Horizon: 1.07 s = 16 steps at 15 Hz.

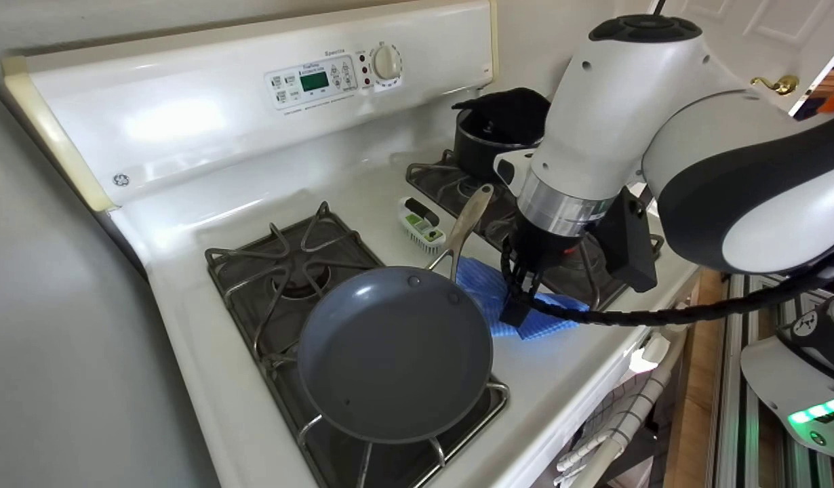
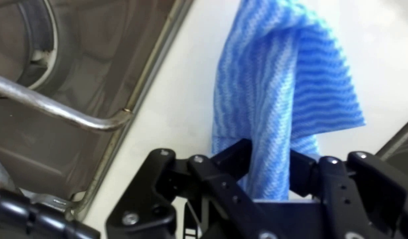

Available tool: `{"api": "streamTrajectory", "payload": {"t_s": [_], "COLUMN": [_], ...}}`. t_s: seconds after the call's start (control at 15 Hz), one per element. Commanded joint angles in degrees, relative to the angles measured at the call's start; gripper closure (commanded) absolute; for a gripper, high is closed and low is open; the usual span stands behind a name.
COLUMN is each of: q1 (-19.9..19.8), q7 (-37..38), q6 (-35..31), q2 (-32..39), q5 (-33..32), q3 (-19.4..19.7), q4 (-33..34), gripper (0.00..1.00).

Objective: Use the towel to wipe the pan

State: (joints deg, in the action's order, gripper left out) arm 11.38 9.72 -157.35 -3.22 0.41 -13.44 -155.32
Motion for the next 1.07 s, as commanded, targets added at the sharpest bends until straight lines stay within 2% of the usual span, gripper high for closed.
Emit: {"api": "streamTrajectory", "payload": {"t_s": [0.0,0.47,0.67,1.0], "q1": [1.26,1.88,1.95,2.51], "q7": [-0.25,0.3,-0.98,-1.52], "q6": [10.34,27.99,28.57,23.64], "q2": [-6.58,-12.81,-11.03,-3.44], "q5": [1.64,-0.13,-0.52,-0.09], "q3": [-0.16,-1.02,-1.45,-2.51], "q4": [1.89,10.7,16.39,25.16], "gripper": [1.0,1.0,1.0,1.0]}}
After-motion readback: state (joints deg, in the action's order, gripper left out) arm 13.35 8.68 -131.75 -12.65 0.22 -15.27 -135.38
